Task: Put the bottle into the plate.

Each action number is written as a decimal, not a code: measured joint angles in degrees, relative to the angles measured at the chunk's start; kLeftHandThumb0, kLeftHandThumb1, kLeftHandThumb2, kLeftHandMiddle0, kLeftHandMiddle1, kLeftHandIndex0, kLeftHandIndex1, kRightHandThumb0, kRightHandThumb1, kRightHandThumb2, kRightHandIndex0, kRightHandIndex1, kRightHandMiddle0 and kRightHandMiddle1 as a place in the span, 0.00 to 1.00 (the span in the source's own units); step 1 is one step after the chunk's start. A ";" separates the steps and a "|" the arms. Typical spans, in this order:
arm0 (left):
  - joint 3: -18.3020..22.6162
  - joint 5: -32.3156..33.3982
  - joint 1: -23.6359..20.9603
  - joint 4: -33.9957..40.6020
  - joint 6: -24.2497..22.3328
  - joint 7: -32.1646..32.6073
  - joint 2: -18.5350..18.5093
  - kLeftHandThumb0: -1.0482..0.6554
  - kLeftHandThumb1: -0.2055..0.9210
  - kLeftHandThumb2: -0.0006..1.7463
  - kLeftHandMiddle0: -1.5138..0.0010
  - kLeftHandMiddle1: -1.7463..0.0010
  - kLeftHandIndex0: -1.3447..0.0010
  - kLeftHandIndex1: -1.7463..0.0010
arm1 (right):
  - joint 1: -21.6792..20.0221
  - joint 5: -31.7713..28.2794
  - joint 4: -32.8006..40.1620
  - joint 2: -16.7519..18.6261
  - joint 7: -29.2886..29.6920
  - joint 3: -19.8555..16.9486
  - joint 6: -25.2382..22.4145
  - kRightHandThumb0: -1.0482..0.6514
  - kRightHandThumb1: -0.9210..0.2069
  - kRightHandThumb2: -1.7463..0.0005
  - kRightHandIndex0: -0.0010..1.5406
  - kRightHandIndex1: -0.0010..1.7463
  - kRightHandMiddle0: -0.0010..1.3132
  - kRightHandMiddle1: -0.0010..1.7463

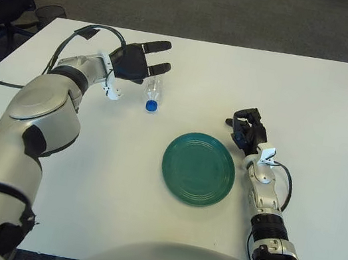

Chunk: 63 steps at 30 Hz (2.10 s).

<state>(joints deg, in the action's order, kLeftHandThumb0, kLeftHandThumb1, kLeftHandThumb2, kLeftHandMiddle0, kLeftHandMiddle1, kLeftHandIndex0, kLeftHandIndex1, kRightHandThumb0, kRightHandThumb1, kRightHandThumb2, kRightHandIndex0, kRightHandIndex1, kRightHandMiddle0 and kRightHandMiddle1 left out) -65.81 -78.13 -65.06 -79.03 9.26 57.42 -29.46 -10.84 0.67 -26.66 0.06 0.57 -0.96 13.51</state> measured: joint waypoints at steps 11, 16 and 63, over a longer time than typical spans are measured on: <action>1.15 1.44 0.37 -0.01 1.83 1.64 0.31 0.26 1.00 0.48 0.95 0.99 1.00 0.75 | -0.42 0.08 -0.55 0.01 0.39 0.07 0.16 0.41 0.00 0.70 0.25 0.61 0.15 1.00; 1.15 1.42 0.51 -0.01 2.79 1.78 0.31 0.25 1.00 0.48 0.96 0.99 1.00 0.79 | -0.59 0.08 -0.76 0.02 0.68 0.06 0.16 0.41 0.00 0.70 0.25 0.61 0.15 1.00; -5.13 -3.39 1.30 -0.75 5.37 1.38 -0.59 0.17 1.00 0.47 0.97 0.99 1.00 0.90 | -0.78 -0.17 -1.96 -0.01 -0.73 -0.85 1.91 0.41 0.00 0.70 0.26 0.59 0.15 1.00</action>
<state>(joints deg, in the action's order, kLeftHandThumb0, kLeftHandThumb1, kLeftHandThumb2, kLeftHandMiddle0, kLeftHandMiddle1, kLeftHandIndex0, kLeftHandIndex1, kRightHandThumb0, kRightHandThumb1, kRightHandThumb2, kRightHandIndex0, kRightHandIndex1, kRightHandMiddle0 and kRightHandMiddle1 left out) -70.94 -81.52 -63.76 -79.78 14.63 58.79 -30.05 -11.62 0.50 -28.62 0.05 -0.15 -1.81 15.42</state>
